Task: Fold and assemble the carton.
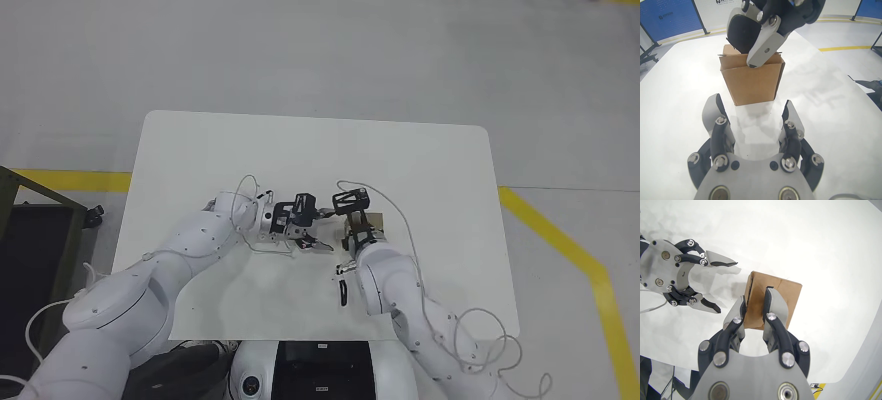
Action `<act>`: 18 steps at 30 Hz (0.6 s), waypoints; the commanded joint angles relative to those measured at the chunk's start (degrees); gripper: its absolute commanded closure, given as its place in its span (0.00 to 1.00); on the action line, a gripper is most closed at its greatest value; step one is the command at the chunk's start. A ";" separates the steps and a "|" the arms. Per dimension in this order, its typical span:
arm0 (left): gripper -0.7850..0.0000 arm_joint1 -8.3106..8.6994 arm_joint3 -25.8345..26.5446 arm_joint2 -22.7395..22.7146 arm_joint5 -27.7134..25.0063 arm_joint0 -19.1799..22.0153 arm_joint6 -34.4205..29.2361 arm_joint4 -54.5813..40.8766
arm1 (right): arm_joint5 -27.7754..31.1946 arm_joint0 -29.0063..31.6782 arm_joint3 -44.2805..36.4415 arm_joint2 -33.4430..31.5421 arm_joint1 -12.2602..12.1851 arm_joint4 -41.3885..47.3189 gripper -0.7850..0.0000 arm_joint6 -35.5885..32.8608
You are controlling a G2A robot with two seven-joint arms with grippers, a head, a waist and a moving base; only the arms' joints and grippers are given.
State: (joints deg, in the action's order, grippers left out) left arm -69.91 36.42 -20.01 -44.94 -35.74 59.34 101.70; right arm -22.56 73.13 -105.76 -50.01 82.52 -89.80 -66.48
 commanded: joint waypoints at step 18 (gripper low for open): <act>0.25 0.35 0.35 0.92 -0.06 0.20 -0.06 -0.80 | 1.59 2.71 -4.48 -2.33 0.77 -2.28 0.63 -0.62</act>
State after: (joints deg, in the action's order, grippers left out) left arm -69.55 36.76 -19.12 -44.97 -35.54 59.32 100.97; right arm -21.13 75.72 -110.19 -52.22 83.25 -92.13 -67.24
